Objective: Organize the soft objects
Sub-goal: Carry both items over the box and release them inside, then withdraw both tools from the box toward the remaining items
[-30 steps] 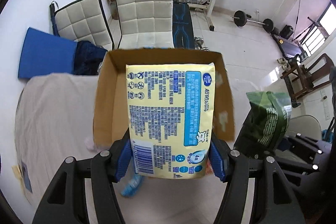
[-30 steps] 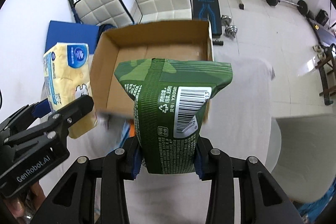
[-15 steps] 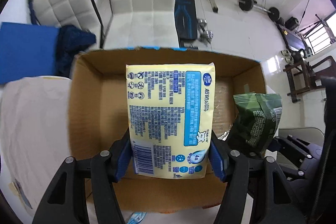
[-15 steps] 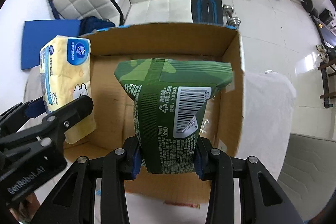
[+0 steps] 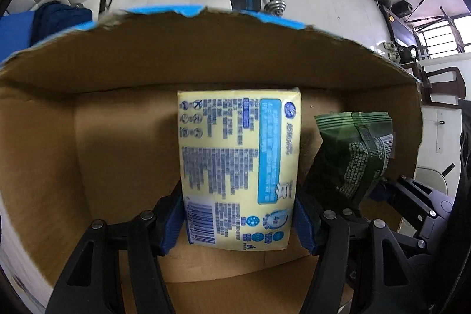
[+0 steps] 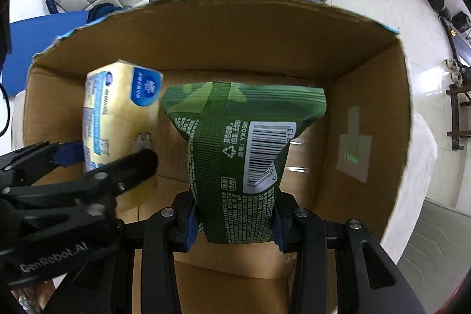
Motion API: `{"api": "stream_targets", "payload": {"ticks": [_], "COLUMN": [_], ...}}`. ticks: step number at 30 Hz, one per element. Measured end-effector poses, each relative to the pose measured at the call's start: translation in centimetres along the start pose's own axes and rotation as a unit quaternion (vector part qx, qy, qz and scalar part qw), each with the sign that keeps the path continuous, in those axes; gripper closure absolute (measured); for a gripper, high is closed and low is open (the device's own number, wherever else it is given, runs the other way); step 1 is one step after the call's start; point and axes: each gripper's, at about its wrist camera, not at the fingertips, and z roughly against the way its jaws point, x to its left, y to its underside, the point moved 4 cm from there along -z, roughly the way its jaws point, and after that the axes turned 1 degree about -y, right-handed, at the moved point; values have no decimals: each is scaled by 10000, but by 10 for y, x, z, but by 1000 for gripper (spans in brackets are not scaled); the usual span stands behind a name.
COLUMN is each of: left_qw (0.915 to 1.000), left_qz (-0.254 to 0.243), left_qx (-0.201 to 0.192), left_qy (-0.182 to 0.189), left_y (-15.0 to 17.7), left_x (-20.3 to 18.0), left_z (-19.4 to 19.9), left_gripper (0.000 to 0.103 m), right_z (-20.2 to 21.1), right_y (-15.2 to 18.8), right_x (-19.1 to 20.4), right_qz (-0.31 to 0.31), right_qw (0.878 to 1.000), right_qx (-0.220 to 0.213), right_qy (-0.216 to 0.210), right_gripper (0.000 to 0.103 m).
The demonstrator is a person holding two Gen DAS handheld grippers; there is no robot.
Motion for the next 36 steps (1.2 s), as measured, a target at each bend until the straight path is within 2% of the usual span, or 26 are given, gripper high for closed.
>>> {"api": "stream_targets", "payload": {"ticks": [4,5,6,7,10,14,16,17,20,24,29,32,36], "left_qw": [9996,9994,9992,9993,9997,9996,9989,9983,9952,9895,9826,9773,9703], "left_qz": [144,206,224,201,126,119,84,43,8,86,53,-15,65], "left_qx": [219,289,322,300,176,-43,-208,-305,-589,-1068,-1477,-1678,-2014], "left_qy": [37,50,53,35,-96,-251,-412,-503,-781,-972,-1127,-1290,-1335], "left_y": [-3,-3,-2,-1,1,8,16,20,35,58,96,105,127], "left_x": [2,2,0,-1,-3,-3,-4,-4,0,9,8,5,0], "left_z": [-7,-6,-4,-1,11,32,46,53,69,90,117,128,148], "left_gripper": [41,41,41,41,40,24,14,7,2,0,0,0,0], "right_z": [-12,-13,-14,-14,-10,-1,8,14,31,55,78,93,113], "right_y": [-4,-4,-4,-4,-1,6,16,22,37,54,82,100,123], "right_x": [-1,-1,-2,-2,-2,-1,0,1,4,12,20,23,27], "right_qz": [-18,-20,-42,-54,-64,-33,-47,-47,-94,-92,-53,-99,-134], "right_qw": [9999,9999,9999,9999,9999,9999,9999,9998,9997,9989,9975,9959,9933], "right_qx": [111,128,139,130,114,96,63,22,-119,-332,-617,-820,-1082], "right_qy": [13,19,53,47,49,127,148,181,196,307,350,361,373], "right_gripper": [59,54,43,40,39,39,31,22,0,0,0,0,0]}}
